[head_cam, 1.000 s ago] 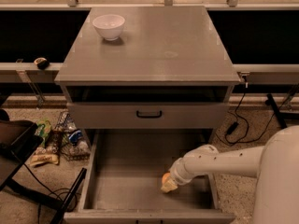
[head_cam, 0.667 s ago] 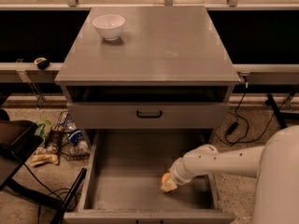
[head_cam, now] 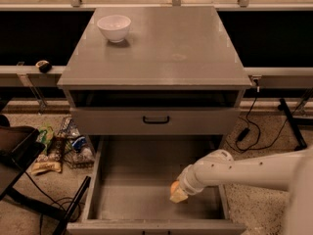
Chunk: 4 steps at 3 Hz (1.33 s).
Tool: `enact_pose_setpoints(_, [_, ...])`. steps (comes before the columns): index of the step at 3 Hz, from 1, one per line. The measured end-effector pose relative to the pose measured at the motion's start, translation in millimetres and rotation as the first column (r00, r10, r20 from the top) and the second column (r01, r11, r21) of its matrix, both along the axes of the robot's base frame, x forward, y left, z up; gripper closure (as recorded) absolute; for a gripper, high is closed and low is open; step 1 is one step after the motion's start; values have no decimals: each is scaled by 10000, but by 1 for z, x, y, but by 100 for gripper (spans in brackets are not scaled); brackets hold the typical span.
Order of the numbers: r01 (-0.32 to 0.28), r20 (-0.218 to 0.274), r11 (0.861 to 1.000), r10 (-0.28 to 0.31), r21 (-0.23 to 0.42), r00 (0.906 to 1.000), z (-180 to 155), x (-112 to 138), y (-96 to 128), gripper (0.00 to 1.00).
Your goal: Pick orange from middle drawer and place on counter
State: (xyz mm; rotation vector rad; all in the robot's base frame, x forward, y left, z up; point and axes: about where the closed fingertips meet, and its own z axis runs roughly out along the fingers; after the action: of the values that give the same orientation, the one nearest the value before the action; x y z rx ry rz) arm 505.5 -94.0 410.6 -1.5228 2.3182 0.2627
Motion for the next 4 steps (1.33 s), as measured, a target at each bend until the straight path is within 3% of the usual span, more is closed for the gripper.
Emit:
enact_pose_setpoints(1, [-647, -421, 9975, 636, -269, 9971, 56, -77, -7, 100])
enact_pose_setpoints(2, [-1114, -241, 9931, 1106, -352, 9936, 145, -114, -11, 100])
enact_pose_setpoints(3, [-206, 784, 9990, 237, -401, 9966, 272, -104, -47, 100])
enact_pose_setpoints(4, [914, 1056, 9955, -883, -253, 9905, 362, -91, -77, 100])
